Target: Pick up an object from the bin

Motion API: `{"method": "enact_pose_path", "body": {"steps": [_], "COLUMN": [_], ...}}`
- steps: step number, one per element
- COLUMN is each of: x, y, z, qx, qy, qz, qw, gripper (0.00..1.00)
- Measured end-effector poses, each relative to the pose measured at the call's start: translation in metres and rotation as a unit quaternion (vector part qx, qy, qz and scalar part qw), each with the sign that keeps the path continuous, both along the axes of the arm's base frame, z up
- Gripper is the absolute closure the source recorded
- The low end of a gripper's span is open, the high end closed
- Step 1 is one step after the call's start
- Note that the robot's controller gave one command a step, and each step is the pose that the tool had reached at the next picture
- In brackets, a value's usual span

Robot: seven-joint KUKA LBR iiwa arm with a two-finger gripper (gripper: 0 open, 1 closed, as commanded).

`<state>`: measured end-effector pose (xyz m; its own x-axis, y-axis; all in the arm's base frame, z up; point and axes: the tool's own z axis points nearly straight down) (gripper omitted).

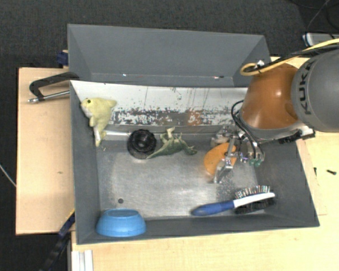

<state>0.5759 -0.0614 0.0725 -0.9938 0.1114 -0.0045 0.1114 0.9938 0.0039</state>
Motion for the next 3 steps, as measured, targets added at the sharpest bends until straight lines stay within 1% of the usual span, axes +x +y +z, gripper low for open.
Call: {"method": "enact_pose_path", "body": {"steps": [1, 2, 3], "x": [0.001, -0.009, -0.001], "y": [0.000, 0.013, 0.000], "z": [0.002, 0.116, 0.232], "qx": [0.000, -0.002, -0.004], "qy": [-0.0024, -0.0041, -0.0047], "qz": [-0.001, 0.008, 0.178], "qw": [1.0000, 1.0000, 0.9840], "gripper": [1.00, 1.00, 1.00]}}
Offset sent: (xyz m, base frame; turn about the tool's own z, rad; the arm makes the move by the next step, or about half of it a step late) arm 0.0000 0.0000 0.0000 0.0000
